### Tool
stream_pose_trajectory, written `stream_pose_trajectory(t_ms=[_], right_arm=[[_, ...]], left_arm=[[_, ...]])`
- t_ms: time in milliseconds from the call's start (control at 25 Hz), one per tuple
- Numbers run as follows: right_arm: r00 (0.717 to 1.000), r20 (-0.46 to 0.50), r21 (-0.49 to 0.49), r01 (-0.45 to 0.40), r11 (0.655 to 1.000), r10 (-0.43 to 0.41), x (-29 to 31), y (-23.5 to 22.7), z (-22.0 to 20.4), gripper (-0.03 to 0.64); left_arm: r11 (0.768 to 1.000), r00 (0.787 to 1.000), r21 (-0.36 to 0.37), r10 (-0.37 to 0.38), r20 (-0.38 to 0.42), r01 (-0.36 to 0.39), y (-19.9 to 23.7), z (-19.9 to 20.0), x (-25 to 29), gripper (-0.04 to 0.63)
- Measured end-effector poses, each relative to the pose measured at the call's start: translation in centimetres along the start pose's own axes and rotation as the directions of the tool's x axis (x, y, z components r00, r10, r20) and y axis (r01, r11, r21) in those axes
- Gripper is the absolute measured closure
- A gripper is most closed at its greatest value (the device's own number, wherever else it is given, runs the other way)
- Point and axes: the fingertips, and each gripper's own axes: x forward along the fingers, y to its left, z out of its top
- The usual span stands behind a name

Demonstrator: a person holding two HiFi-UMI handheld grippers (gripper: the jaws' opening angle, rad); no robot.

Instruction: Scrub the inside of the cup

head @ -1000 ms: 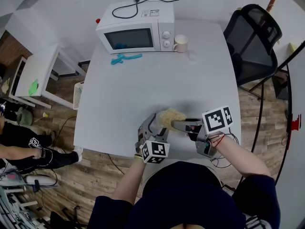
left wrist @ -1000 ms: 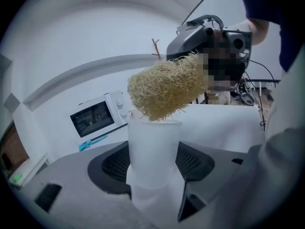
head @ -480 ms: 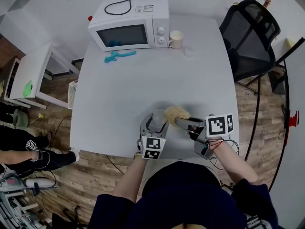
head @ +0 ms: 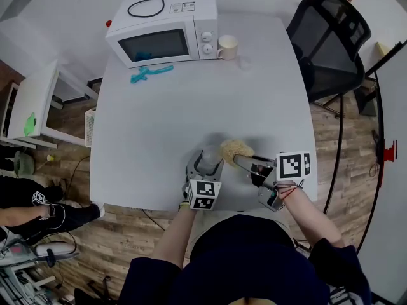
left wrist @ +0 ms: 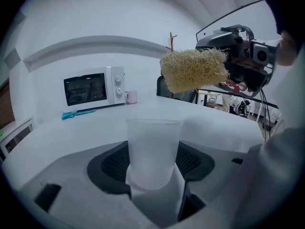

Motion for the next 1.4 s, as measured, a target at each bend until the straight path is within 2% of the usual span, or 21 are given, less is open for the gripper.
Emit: stream_pose_trajectory(t_ms=[200,720,880,1080,1400], right_arm=[[1.000,-0.005,-0.012,0.010,1.000,-0.010,0.3,-0.2,-0.3,0.445],[1.000,-0.008,-0.017,-0.006,1.000,0.005,0.8,0.7,-0.9,0.445],[1.000,-0.008,-0.020,-0.014,1.000,0.014,0.3,0.9,-1.3,0.445],[1.000,0.005,-0.026,-0.019,0.999,0.019,-0.4,0.9,-1.8,0.445],[1.000,0.020,-0.080,-0.014,0.997,0.016,-1.0,1.0,-2.8,0.445]], left_arm=[[1.000,1.000,-0.004,-0.008,0.002,0.008,-0.1,-0.7,-0.2,0.310],[0.998,0.996,0.024,-0.052,-0.073,0.054,-0.6,-1.9,0.0,0.310],[0.999,0.996,-0.036,-0.025,-0.084,0.022,0.1,-2.0,-0.6,0.271],[0.995,0.998,-0.090,0.037,-0.050,-0.041,1.1,-1.3,-3.0,0.250],[0.991,0.997,-0.109,0.067,-0.045,-0.072,0.4,-0.1,-5.6,0.250]])
